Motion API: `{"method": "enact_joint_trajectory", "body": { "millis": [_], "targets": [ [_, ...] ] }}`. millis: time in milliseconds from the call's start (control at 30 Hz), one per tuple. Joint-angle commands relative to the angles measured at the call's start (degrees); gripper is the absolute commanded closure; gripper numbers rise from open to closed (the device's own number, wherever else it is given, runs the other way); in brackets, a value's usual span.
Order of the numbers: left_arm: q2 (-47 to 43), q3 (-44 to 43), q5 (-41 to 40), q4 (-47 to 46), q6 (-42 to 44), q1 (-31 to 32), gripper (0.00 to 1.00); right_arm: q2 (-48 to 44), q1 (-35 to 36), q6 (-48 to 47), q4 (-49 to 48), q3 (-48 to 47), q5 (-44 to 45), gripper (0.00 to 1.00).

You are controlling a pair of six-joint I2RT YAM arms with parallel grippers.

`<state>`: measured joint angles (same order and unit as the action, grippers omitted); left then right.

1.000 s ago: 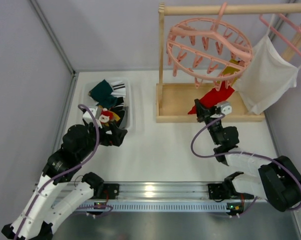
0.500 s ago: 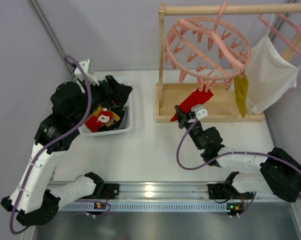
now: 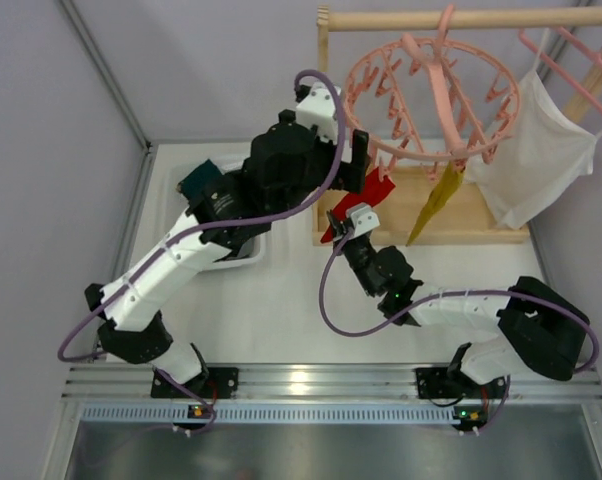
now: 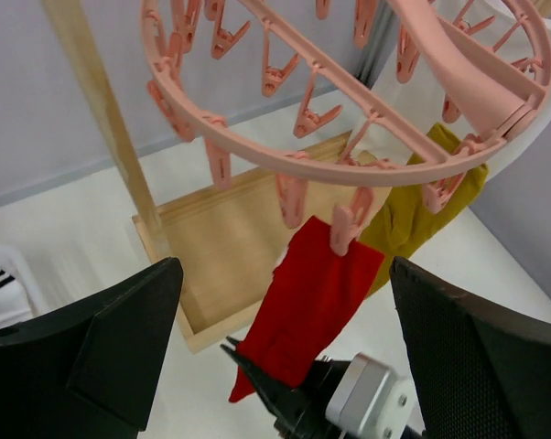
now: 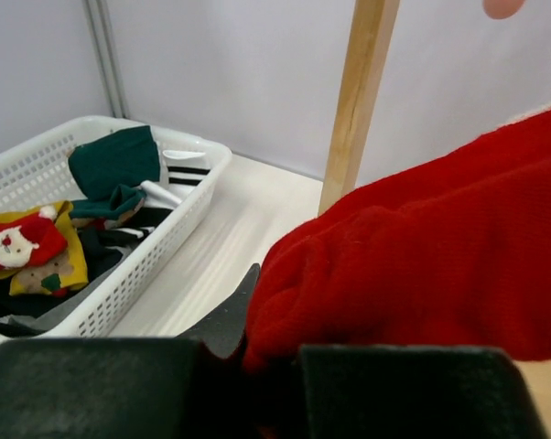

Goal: Remove the socks clipped to the hanger

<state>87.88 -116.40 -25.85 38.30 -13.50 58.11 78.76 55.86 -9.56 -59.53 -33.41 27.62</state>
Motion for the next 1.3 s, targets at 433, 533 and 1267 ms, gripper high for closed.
{"method": "enact_joint_trajectory", "body": {
  "millis": [433,533,1267],
  "targets": [
    [13.99,-12.01,-9.92,-0.86,5.23,2.89,0.03,1.92,4.0,-2.48,5.47,-5.08,3.32,1.0],
    [14.69,-12.36,-11.59,-0.86,5.76,2.89,0.07,2.36,4.79,-2.57,5.39,-5.53,3.32,1.0],
    [20.75,-15.08,-18.27,-0.86,9.89,2.54,0.27,4.38,7.16,-5.38,5.21,-7.81,3.94,1.0]
  ]
}}
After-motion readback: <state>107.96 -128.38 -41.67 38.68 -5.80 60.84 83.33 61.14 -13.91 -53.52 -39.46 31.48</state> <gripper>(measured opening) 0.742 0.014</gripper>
